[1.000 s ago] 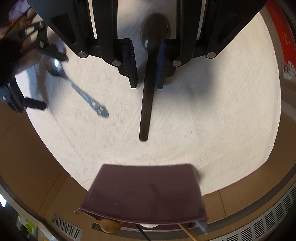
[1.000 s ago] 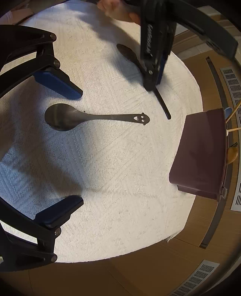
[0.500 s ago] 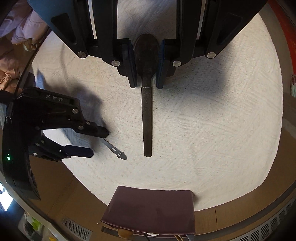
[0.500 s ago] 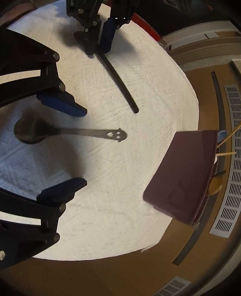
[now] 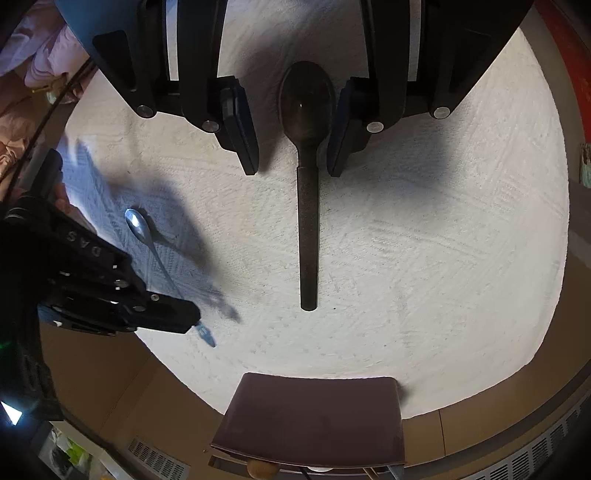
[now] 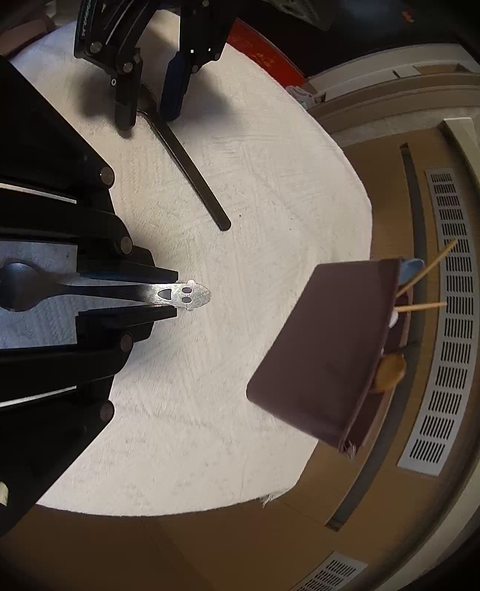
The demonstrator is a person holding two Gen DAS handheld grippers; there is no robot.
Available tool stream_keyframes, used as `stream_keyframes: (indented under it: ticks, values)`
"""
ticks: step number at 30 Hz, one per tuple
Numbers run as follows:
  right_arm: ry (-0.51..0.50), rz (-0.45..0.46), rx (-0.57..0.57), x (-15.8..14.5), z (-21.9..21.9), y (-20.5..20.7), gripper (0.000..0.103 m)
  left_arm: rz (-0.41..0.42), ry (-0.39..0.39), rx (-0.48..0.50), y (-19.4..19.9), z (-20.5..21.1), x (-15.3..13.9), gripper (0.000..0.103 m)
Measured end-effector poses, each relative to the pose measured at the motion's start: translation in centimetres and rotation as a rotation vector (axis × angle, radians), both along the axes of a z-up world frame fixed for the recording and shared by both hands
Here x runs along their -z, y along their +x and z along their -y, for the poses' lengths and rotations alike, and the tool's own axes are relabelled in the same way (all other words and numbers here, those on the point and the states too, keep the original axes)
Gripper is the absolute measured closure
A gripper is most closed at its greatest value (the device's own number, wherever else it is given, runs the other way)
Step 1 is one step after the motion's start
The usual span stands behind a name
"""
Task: Organize utensils
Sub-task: 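Lift both spoons up and carry them over the caddy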
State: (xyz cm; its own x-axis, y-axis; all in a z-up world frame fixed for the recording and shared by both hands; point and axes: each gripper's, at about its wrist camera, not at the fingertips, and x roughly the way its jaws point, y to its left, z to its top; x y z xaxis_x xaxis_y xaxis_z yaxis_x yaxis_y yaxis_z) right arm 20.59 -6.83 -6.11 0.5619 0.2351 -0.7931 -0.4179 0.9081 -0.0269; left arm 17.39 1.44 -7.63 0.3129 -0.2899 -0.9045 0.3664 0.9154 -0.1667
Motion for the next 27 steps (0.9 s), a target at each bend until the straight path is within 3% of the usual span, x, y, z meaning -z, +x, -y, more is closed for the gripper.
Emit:
stream_keyframes:
  ticks: [10,15,18,21,24,27]
  values:
    - [0.073,0.066,0.028,-2.5,3.1,-2.5,0.094,0.005,0.038,-0.012,3.3,0.9,-0.5,0.065]
    - [0.1,0.059,0.028,-2.0,3.2,-2.6,0.094,-0.065,0.064,0.0,5.9,1.8,0.3,0.075]
    - [0.111,0.059,0.038,-1.9,3.5,-2.6,0.093,-0.05,0.094,0.02,6.8,2.8,0.3,0.09]
    - [0.119,0.066,0.046,-2.3,3.6,-2.8,0.093,0.001,0.114,0.032,6.7,3.8,0.4,0.091]
    - [0.122,0.101,0.045,-3.2,3.4,-3.7,0.093,0.032,0.047,-0.014,5.2,2.9,0.0,0.091]
    - [0.152,0.141,0.03,-4.4,3.4,-4.7,0.095,0.149,-0.042,-0.098,2.5,1.2,-2.3,0.091]
